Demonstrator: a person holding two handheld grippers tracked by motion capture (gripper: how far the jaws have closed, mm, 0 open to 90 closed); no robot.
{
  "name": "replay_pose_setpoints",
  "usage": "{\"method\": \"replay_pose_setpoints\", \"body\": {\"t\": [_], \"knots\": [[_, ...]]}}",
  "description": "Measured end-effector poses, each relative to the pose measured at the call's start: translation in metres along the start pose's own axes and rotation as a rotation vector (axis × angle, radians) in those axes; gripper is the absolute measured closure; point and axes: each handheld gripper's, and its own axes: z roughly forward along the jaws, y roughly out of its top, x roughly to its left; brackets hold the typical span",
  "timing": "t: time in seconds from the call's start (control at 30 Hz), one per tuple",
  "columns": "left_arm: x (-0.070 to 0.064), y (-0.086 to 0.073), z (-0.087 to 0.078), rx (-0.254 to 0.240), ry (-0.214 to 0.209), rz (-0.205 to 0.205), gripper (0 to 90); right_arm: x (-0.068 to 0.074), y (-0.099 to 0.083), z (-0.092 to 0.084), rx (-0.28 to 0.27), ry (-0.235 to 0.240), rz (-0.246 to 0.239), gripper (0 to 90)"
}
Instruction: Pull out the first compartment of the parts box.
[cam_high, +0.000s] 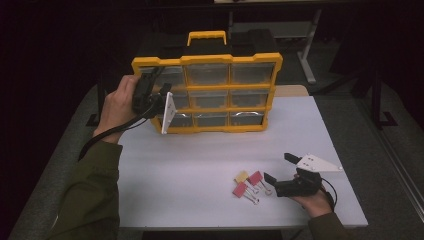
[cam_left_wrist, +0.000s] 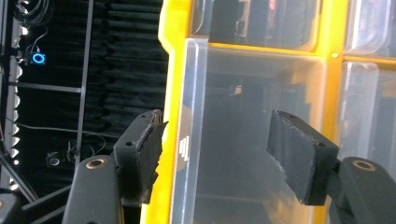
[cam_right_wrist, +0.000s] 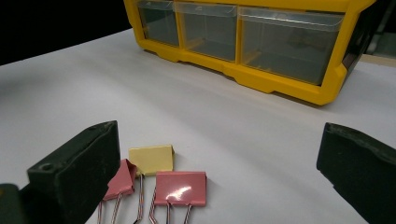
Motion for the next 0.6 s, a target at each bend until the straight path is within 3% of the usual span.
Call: {"method": "replay_pose_setpoints", "body": {"t": [0.17, 0.6], "knots": [[0.0036, -0.0004, -0.0005, 0.002, 0.008, -0.008, 45.1, -0.0002, 0.0000, -0.0001, 0.001, -0.001, 0.001, 0.0], [0.0101, -0.0010, 0.0003, 0.020, 0.013, 0.010, 55.9, -0.0003, -0.0001, -0.0002, 0.001, 0.000, 0.001, 0.0]]}}
